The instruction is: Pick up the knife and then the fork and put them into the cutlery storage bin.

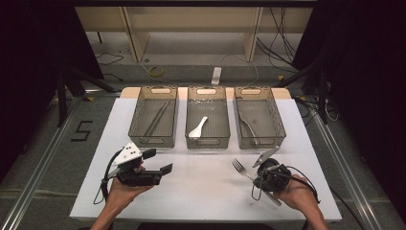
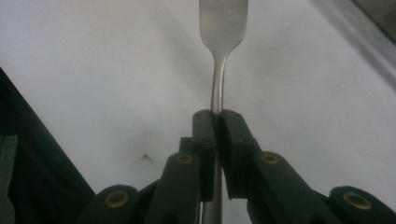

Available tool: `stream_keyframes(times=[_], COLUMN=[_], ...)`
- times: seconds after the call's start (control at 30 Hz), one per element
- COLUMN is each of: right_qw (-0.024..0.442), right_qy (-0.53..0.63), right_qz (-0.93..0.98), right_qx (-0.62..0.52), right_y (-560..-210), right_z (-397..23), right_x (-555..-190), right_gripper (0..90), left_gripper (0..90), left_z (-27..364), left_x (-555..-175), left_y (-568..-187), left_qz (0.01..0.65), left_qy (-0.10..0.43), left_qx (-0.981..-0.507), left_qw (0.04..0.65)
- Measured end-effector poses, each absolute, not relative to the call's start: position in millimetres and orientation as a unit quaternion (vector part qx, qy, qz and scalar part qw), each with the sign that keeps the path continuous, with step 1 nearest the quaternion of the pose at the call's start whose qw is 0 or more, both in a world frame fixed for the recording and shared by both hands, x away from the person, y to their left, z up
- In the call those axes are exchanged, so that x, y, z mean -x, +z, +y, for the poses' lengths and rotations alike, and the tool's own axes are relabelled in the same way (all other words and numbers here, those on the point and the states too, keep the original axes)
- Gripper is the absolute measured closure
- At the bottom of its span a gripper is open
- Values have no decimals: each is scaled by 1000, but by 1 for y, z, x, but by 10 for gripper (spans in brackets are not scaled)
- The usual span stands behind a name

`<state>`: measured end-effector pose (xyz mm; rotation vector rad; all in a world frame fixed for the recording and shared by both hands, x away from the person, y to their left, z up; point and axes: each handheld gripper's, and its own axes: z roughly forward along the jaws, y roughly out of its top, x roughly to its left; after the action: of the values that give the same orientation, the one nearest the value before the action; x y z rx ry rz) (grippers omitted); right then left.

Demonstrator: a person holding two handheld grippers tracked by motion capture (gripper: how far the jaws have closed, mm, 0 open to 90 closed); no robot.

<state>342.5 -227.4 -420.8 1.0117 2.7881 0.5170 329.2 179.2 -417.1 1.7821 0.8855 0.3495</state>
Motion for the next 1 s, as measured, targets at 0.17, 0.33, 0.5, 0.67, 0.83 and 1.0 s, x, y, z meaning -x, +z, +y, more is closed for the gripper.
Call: stream_keyframes(times=[0.17, 0.33, 0.5, 0.67, 0.83, 1.0], right_qw=[74, 88, 103, 115, 124, 127], right_qy=[199, 233, 252, 273, 285, 292], right_qz=[912, 899, 889, 871, 857, 850], right_qx=[-350, -361, -368, -392, -412, -419], right_y=[-409, -393, -381, -368, -355, -350], right_z=[-236, -240, -242, -248, -253, -251], right_x=[-356, -371, -386, -404, -425, -441], right_gripper=[856, 857, 857, 858, 858, 858], left_gripper=[158, 158, 158, 158, 157, 157], left_z=[180, 181, 182, 181, 182, 182], left_x=[-329, -330, -330, -330, -330, -329], left_y=[-417, -417, -417, -417, -417, -417], left_qz=[374, 375, 375, 375, 380, 380], left_qy=[147, 149, 148, 149, 149, 150], left_qx=[-745, -743, -743, -743, -739, -737], left_qw=[532, 534, 535, 534, 537, 538])
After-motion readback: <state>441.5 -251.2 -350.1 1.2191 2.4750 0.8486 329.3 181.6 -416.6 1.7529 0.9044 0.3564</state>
